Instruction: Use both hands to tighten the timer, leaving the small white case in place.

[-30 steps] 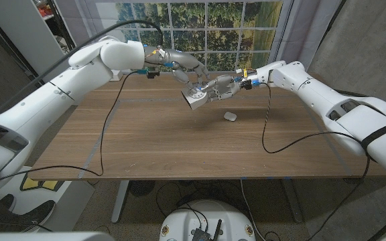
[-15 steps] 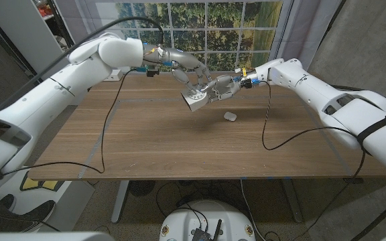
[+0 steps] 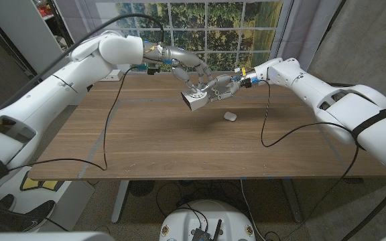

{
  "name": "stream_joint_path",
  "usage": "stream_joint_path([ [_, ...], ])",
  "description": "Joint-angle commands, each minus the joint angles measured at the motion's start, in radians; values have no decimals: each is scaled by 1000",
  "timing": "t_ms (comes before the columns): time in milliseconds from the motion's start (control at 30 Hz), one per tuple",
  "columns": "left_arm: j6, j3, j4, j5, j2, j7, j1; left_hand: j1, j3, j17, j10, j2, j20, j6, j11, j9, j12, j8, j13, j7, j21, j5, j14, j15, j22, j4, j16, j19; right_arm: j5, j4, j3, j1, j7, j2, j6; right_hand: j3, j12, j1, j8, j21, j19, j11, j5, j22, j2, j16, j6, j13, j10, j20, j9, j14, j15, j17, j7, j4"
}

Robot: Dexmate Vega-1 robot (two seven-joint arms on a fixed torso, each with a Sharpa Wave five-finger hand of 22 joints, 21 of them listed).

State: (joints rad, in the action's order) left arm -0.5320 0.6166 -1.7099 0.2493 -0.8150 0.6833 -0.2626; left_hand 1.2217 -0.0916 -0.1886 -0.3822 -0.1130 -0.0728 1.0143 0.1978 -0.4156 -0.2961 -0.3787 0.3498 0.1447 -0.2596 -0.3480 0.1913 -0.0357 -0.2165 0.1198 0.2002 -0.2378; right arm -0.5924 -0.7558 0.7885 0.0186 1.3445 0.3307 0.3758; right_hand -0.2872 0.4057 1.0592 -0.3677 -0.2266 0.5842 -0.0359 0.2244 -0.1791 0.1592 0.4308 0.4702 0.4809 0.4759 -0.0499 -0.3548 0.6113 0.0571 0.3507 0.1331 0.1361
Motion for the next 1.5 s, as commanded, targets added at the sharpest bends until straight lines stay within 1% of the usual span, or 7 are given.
stream_joint_path([
  [33,36,-29,-13,62,2,-78,-30,-1,3,-7,-10,-21,6,-15,-13,-3,0,11,4,-9,-10,1,13,-81,-4,-11,10,-9,7,10,-25,15,0,-1,-9,-6,-5,0,1,4,-2,-12,6,-1,5,1,21,1,1,-80,-3,-2,170,3,-22,3],
  [333,92,-41,-44,100,-12,-112,-49,3,-1,-7,8,-44,7,-104,-37,-16,10,40,8,9,-18,12,19,-75,-7,-22,9,-9,-1,4,-40,29,-20,7,-12,-10,-6,7,1,3,-1,-10,7,-1,6,1,25,3,6,-80,-3,-1,172,6,-23,8],
  [433,126,-40,-60,133,-16,-115,-49,-14,10,-5,34,-42,2,-185,-70,-12,21,80,12,39,-24,22,15,-66,-9,-37,2,-11,-3,3,-43,31,-25,8,-9,-11,-6,8,1,3,0,-12,7,-2,6,0,26,3,7,-81,-3,0,171,6,-20,8],
  [533,165,-44,-71,151,-18,-125,-56,-31,24,-6,68,-36,-5,-268,-97,1,33,129,16,38,-26,22,-5,-50,-9,-52,-5,-4,-7,0,-49,37,-31,11,-11,-11,-7,8,1,3,0,-11,7,-2,7,0,27,4,7,-82,-3,1,170,7,-20,7],
  [900,246,-73,-112,202,-25,-236,-109,-75,46,-9,78,-41,-13,-323,-99,15,34,165,20,53,-28,16,-3,-41,-9,-87,0,0,-17,-46,-64,64,-71,36,-11,-13,-9,10,3,3,1,-13,8,-2,6,0,29,5,10,-83,-4,3,171,9,-20,8],
  [1233,410,-186,-155,54,5,-436,-287,-170,40,-17,37,-92,-22,-351,-96,27,13,181,28,41,-40,18,51,-32,-11,-189,22,-11,27,-286,-73,141,-241,145,-65,-15,-11,12,3,3,2,-14,8,-2,6,-1,33,7,15,-84,-4,5,171,11,-19,8],
  [1500,440,-285,-115,-249,65,-565,-425,-184,-2,-19,1,-98,-34,-369,-100,32,-1,185,32,24,-51,29,104,-33,-11,-221,39,-27,91,-485,-57,184,-373,237,-85,-16,-13,16,3,3,1,-18,8,-2,4,-1,37,8,16,-84,-5,5,172,13,-14,11],
])
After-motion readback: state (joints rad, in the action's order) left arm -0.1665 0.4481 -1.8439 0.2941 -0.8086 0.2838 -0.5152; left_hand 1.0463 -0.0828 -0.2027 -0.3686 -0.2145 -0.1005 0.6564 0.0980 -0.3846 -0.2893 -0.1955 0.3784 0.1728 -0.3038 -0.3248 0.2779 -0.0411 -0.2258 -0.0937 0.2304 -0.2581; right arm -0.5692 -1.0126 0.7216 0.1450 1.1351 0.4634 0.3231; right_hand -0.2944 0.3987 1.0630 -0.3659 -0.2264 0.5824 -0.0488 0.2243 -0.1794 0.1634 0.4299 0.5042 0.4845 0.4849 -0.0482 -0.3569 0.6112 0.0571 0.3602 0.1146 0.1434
